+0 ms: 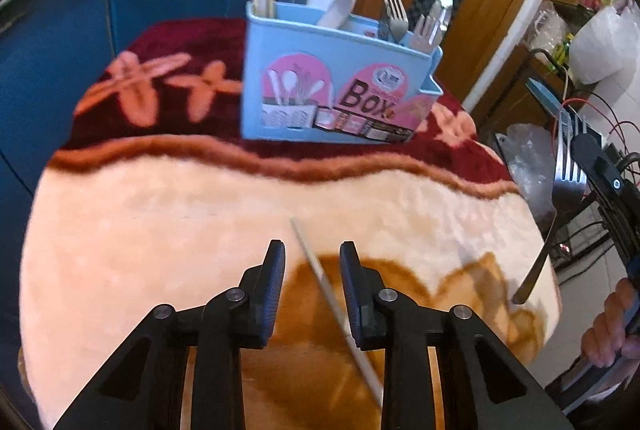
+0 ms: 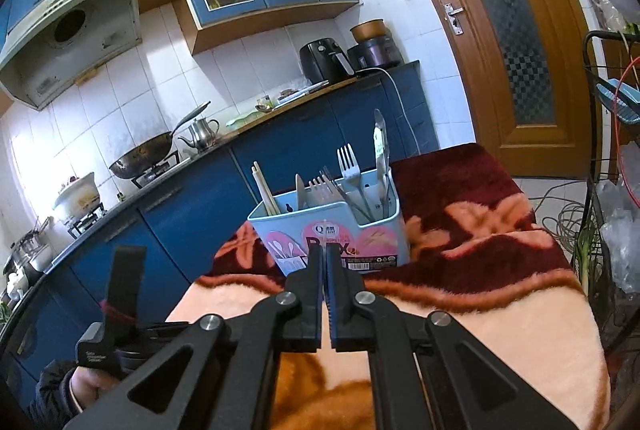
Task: Organize utensils
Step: 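Lift the white stick and fork and carry them over the holder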
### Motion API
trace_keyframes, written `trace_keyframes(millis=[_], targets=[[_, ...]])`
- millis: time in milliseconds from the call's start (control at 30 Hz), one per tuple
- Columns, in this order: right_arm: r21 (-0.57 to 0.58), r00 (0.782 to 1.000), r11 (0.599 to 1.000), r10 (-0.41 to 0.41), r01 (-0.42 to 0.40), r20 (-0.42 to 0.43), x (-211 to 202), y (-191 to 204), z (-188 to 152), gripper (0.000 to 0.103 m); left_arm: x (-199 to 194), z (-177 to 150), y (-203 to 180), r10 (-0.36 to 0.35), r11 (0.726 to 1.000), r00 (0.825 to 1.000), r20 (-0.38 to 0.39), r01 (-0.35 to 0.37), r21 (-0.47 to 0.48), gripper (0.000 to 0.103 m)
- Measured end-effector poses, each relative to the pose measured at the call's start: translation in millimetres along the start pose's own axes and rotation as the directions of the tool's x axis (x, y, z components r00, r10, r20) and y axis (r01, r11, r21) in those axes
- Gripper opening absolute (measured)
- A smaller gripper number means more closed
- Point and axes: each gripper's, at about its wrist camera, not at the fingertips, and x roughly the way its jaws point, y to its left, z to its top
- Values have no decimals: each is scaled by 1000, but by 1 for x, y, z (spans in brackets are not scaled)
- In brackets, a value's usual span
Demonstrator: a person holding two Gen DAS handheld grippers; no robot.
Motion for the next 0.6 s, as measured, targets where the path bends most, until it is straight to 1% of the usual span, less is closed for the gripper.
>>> trace_keyframes(millis=[200,333,400,433,500,600], targets=[[10,1000,1000,19,-19,20,-9,-5,-2,4,17,7,-7,36,999,995,-91,-35,17,27],[8,999,1000,29,-29,30,-15,-6,-4,4,27,10,-5,56,998,987,-149,-56,9,26],[8,999,999,33,-33,34,-16,-7,-5,4,33,12,-4,50,999,982,-184,-51,3,22],[9,999,999,35,-36,35,-17,-8,-5,4,36,13,-3,39,999,978,-205,-41,-10,21],[8,999,999,39,-40,37,-17,-8,-5,4,42,15,1,19,999,971,-237,-29,-42,15],[7,998,999,42,-43,41,-19,-9,-5,4,45,19,4,3,998,970,-244,-21,-68,10]])
